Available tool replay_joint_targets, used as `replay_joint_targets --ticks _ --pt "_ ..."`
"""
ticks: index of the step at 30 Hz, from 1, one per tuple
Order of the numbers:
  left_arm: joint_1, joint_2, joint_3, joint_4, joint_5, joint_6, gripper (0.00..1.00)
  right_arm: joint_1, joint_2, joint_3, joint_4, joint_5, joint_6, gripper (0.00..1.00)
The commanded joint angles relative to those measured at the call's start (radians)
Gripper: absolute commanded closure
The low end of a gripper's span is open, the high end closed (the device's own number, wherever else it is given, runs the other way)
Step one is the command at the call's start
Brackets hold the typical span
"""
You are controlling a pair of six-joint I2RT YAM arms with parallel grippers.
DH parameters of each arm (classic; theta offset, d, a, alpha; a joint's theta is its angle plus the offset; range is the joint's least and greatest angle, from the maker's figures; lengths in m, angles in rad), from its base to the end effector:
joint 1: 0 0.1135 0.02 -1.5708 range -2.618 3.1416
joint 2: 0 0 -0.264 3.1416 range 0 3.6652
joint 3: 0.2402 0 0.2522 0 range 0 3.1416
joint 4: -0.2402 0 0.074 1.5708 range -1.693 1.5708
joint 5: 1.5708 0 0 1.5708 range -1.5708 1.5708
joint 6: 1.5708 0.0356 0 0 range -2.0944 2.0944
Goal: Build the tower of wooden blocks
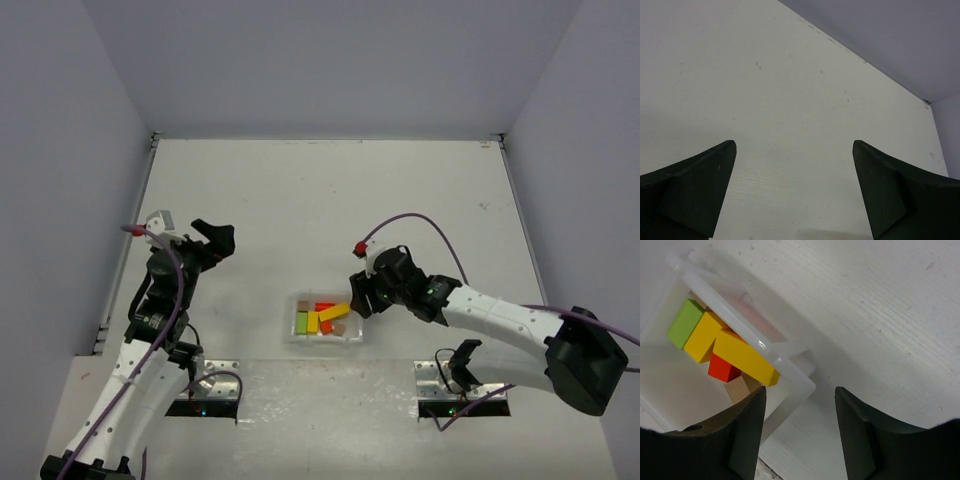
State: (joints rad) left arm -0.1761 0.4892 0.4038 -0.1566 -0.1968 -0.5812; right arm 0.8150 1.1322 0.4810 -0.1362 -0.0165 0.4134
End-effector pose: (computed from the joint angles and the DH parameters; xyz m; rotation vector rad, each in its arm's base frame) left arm 0.1409 -0.0180 0.2503 -0.5032 1.7518 -0.3594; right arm 0.1480 0.1579 0.1741 -0.4956 2.3934 0.5983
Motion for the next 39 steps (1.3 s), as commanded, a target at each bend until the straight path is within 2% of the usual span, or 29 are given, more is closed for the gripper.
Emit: replay_joint_targets --ticks 1,5,8,14,18,23,26,28,30,39 --pt "0.01 -0.005 0.011 0.017 -0.011 -0.003 0.0 0.003 0.02 0.052 0.005 0.08 0.012 0.45" --pt "0.01 -0.014 0.009 0.017 -0.019 -0.006 0.0 0.004 0.05 0.058 -0.001 0.117 0.025 0.53" --pt "0.01 -0.012 0.011 0.014 -0.027 -0.009 0.0 0.003 0.087 0.079 -0.028 0.163 0.029 0.66" --pt "0.01 -0.005 0.014 0.003 -0.05 -0.014 0.0 0.003 0.074 0.11 -0.039 0.272 0.037 0.79" --pt "0.01 -0.006 0.017 -0.005 -0.059 -0.017 0.0 0.003 0.036 0.137 -0.026 0.378 0.001 0.99" --pt "0.01 -0.006 0.017 -0.006 -0.068 -0.02 0.0 0.003 0.043 0.211 0.021 0.553 -0.149 1.0" --pt "0.01 -0.001 0.019 -0.001 -0.062 -0.012 0.0 0.002 0.067 0.248 0.12 0.652 -0.287 1.0" --pt "0.01 0.002 0.017 0.001 -0.071 -0.012 0.0 -0.003 0.088 0.261 0.212 0.699 -0.406 1.0" --pt "0.01 0.012 0.015 0.0 -0.092 -0.018 0.0 -0.024 0.136 0.28 0.398 0.722 -0.558 1.0" --pt "0.01 0.039 0.026 -0.025 -0.164 -0.033 0.0 -0.177 0.377 0.467 0.636 0.482 -0.999 1.0"
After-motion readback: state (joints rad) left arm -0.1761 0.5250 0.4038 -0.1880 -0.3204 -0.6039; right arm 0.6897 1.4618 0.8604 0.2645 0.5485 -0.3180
